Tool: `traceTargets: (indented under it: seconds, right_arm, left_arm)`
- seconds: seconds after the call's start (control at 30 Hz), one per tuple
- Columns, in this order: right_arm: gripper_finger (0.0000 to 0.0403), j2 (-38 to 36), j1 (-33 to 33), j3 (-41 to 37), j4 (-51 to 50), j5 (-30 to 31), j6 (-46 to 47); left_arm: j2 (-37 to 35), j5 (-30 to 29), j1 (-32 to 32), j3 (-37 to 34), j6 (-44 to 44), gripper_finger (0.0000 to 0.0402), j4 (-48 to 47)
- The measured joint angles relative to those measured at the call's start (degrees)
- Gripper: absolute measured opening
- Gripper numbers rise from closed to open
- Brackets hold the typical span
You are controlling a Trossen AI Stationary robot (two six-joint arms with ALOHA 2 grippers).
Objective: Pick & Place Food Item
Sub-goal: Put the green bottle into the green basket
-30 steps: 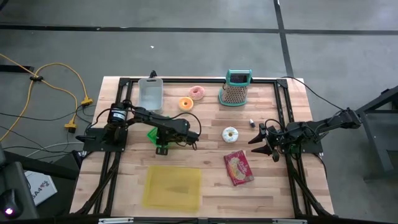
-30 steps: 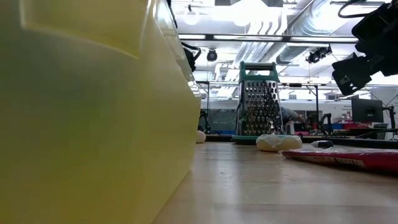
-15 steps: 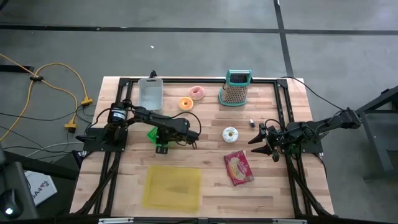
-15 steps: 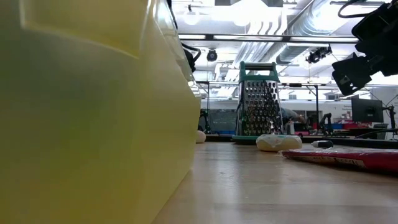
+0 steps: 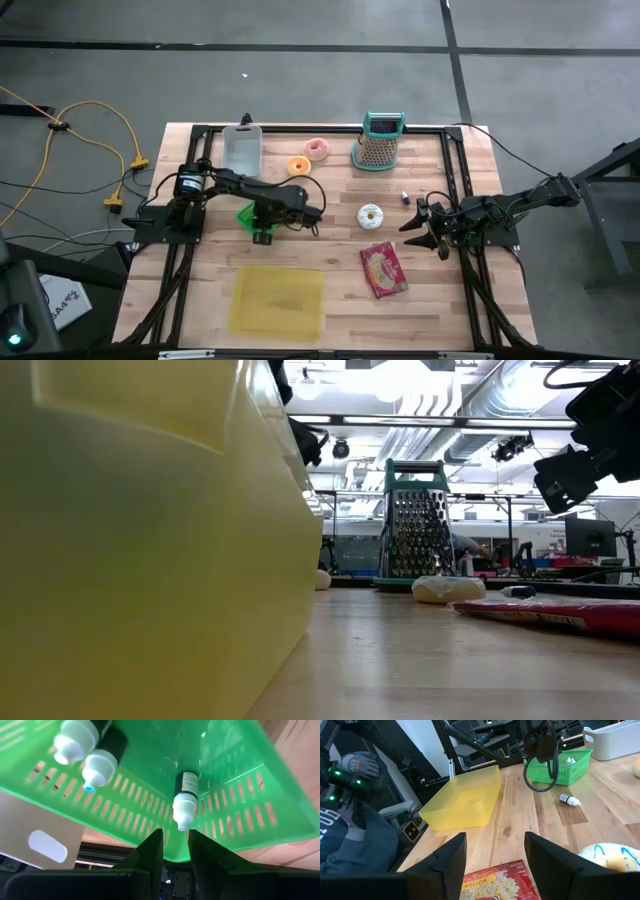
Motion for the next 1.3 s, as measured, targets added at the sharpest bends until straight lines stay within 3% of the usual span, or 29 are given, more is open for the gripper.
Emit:
traceTargets:
  seconds: [0.6, 0.9, 1.3]
  right_arm:
    - [0.0188, 0.0, 0.0, 0.0, 0.0, 0.0, 0.0]
    - [0.0188, 0.0, 0.0, 0.0, 0.0, 0.0, 0.0]
    - [0.0188, 0.0, 0.0, 0.0, 0.0, 0.0, 0.0]
  left_arm:
    - [0.0, -5.4, -0.3, 13.2, 0.7, 0.0085, 1.1]
    - [0.0, -5.2, 0.1, 14.6, 6.9, 0.0086, 14.3]
    - [0.0, -2.5, 1.7, 14.5, 5.2, 0.0086, 29.2]
